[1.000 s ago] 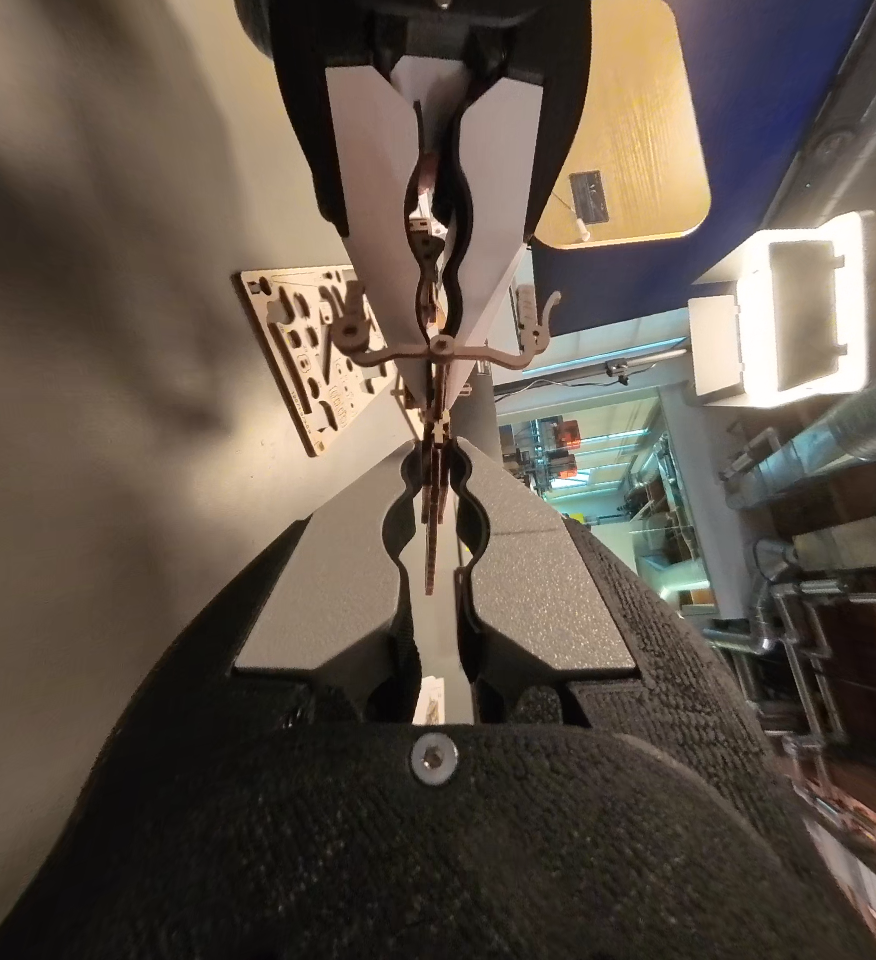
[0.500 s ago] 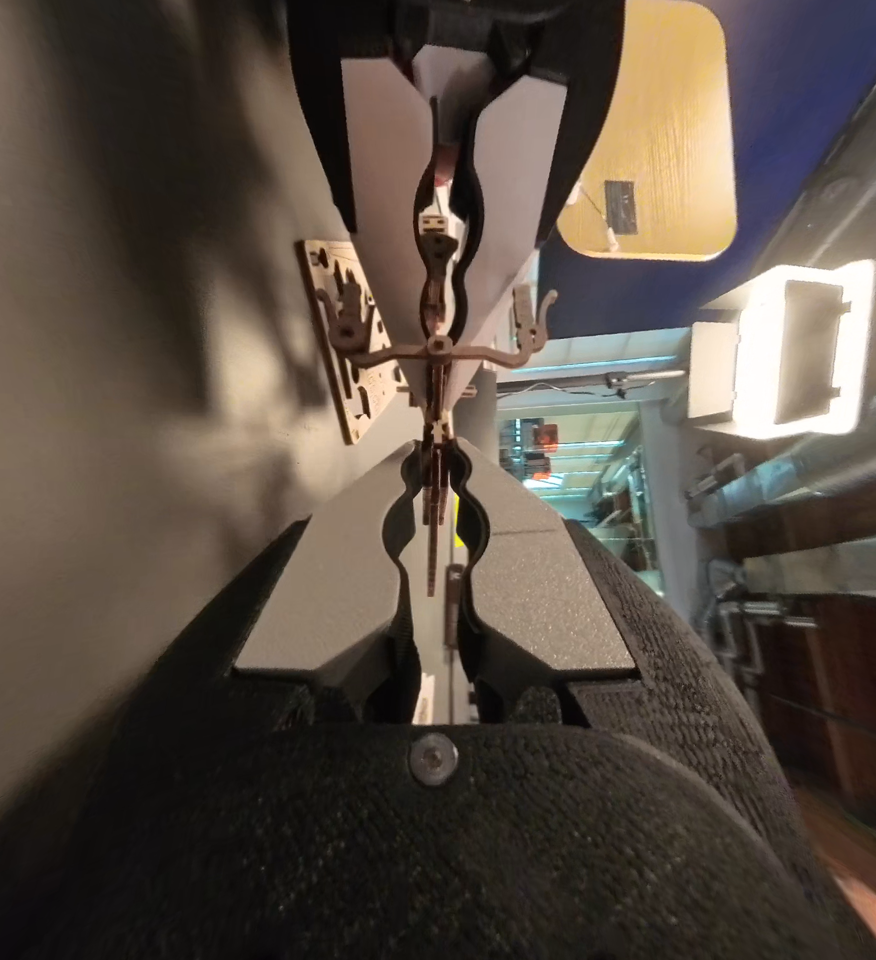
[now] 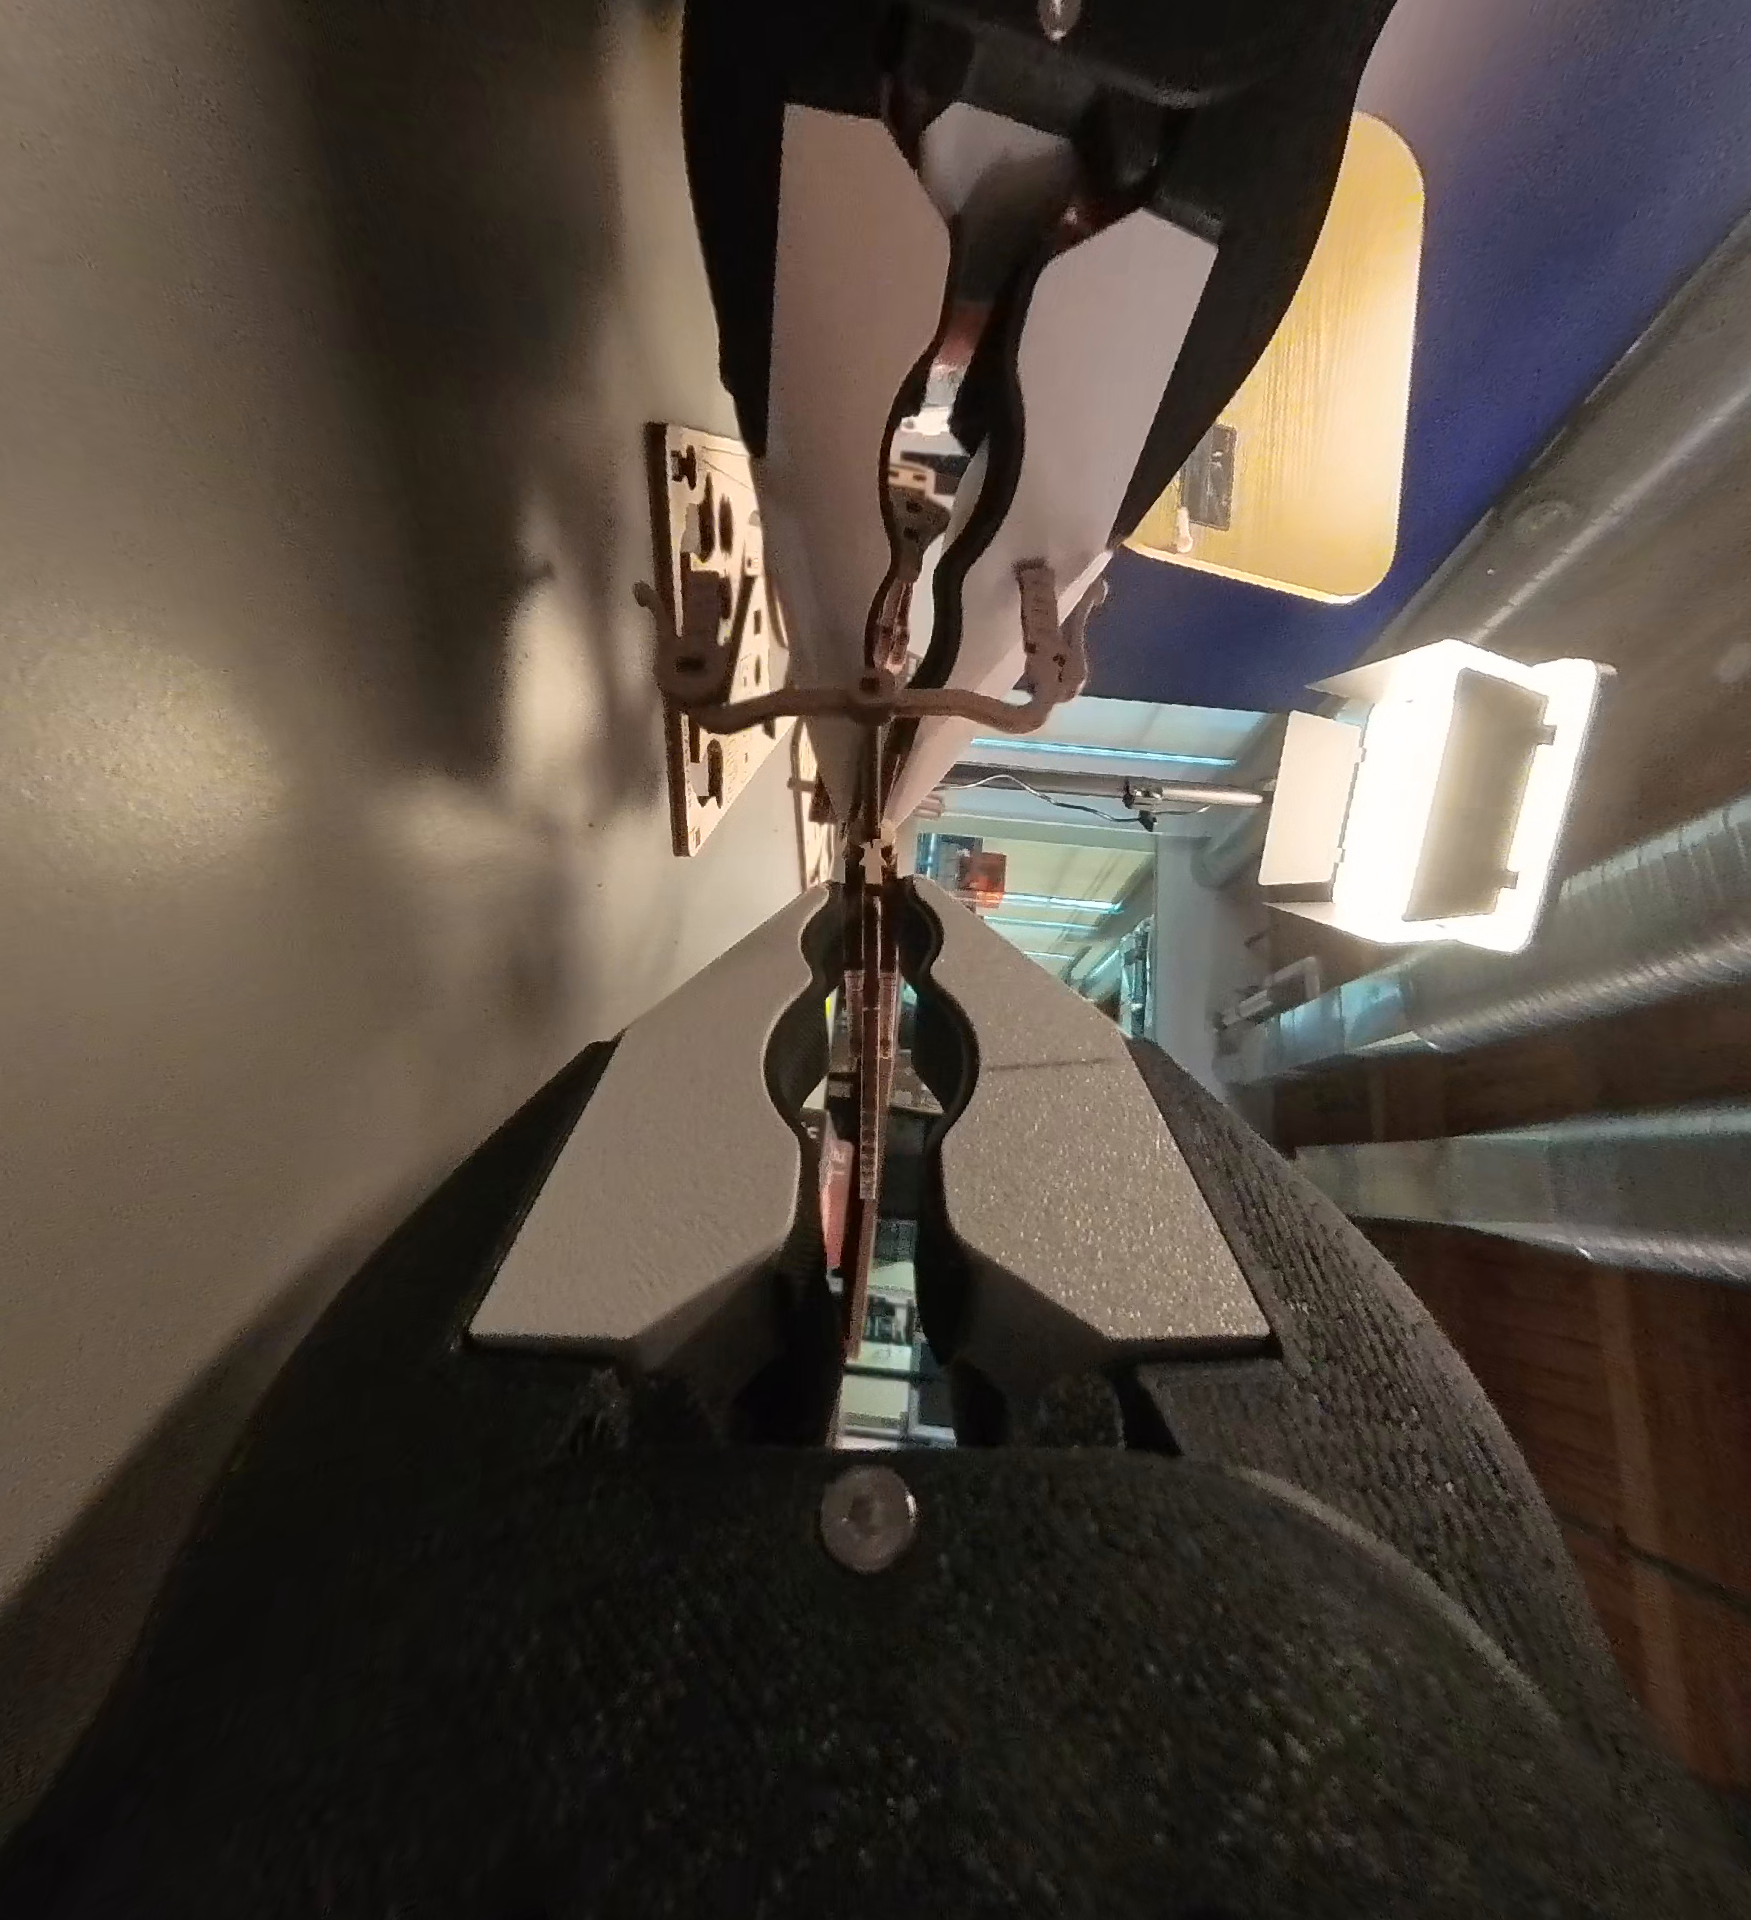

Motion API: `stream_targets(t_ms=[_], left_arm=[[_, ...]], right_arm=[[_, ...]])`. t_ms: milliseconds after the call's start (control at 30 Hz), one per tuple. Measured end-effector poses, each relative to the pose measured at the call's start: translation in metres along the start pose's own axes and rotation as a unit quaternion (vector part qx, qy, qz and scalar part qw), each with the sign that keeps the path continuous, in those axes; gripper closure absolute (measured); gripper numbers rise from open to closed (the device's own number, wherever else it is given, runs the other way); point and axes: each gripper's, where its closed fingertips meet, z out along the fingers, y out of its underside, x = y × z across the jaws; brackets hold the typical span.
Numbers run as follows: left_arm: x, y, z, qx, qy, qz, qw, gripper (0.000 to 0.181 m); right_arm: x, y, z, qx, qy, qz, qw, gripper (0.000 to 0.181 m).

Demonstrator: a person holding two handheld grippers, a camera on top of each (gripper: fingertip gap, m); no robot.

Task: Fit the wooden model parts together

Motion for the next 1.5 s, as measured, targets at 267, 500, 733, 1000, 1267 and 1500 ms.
stream_targets(t_ms=[267,500,733,1000,1267,1500], left_arm=[[0.001,0.007,0.005,-0.046,0.005,-0.024,0.999,0.180],[0.001,0.014,0.010,-0.088,0.006,-0.047,0.995,0.180],[-0.001,0.015,0.011,-0.100,0.000,-0.049,0.994,0.180],[0.010,0.019,0.009,-0.087,0.033,-0.059,0.994,0.180],[0.010,0.024,0.010,-0.105,0.035,-0.058,0.992,0.180],[0.006,0.027,0.012,-0.112,0.025,-0.065,0.991,0.180]], right_arm=[[-0.003,0.006,0.005,-0.042,0.000,-0.024,0.999,0.174],[-0.003,0.010,0.009,-0.073,-0.002,-0.025,0.997,0.174],[-0.001,0.012,0.011,-0.081,0.001,-0.014,0.997,0.174],[-0.010,0.009,0.011,-0.064,-0.024,0.002,0.998,0.173],[-0.011,0.012,0.013,-0.079,-0.029,0.004,0.996,0.173],[-0.006,0.016,0.015,-0.087,-0.019,0.022,0.996,0.173]])
